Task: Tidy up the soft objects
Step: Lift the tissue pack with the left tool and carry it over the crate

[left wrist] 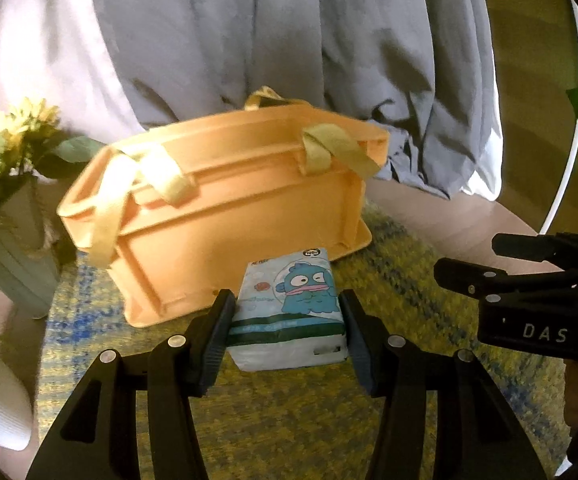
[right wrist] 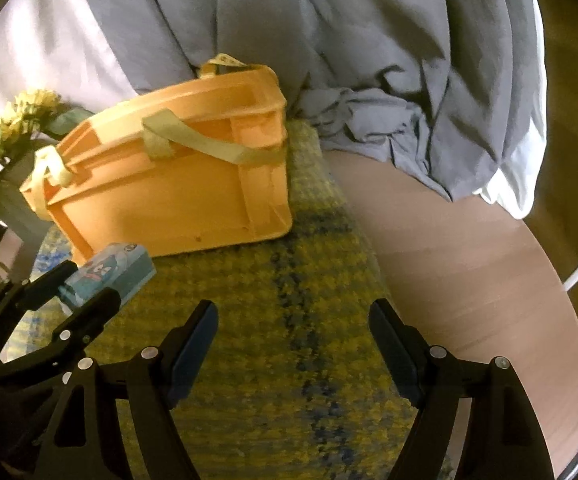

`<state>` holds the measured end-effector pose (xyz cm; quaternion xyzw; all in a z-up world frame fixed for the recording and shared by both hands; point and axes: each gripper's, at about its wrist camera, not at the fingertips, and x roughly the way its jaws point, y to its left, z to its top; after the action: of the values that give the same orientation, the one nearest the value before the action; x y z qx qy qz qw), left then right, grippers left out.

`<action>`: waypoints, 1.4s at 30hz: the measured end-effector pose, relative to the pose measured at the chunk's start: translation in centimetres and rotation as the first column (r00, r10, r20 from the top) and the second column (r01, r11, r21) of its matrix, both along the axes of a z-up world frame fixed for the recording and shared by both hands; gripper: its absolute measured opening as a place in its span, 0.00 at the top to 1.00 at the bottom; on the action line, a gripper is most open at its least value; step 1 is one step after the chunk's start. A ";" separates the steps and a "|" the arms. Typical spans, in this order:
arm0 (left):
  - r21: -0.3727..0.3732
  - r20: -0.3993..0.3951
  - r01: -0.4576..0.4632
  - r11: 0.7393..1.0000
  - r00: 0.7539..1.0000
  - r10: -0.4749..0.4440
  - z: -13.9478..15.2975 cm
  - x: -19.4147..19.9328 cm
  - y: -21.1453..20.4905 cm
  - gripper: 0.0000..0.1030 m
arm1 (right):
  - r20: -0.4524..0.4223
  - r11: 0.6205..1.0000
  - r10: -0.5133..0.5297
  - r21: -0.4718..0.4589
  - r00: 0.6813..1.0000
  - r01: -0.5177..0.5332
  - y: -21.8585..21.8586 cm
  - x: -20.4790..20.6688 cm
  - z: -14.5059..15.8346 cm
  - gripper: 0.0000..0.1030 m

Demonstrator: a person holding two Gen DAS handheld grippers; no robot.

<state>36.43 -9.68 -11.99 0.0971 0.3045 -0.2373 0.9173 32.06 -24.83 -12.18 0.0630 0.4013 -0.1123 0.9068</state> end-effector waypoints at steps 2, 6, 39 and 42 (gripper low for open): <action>-0.008 0.011 -0.011 1.000 1.000 0.011 0.5 -0.3 0.4 0.49 | 0.013 1.000 0.011 0.001 1.000 -0.011 0.4 0.0 0.6 0.24; -0.025 0.035 -0.032 0.999 0.999 0.033 1.8 -0.8 1.3 0.49 | 0.053 0.999 0.031 -0.021 0.998 -0.030 1.3 0.1 1.9 0.24; -0.120 0.301 -0.132 0.984 0.940 0.163 10.6 0.4 5.4 0.49 | 0.345 0.992 0.126 -0.070 0.930 -0.108 4.5 3.7 10.4 0.24; -0.116 0.318 -0.137 0.984 0.933 0.167 11.0 1.2 5.5 0.49 | 0.355 0.991 0.126 -0.074 0.926 -0.107 4.6 4.4 10.6 0.24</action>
<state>37.60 -4.21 -0.96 0.0691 0.1437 -0.1598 0.9742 36.42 -20.23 -1.59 0.0343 0.2291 -0.0554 0.9712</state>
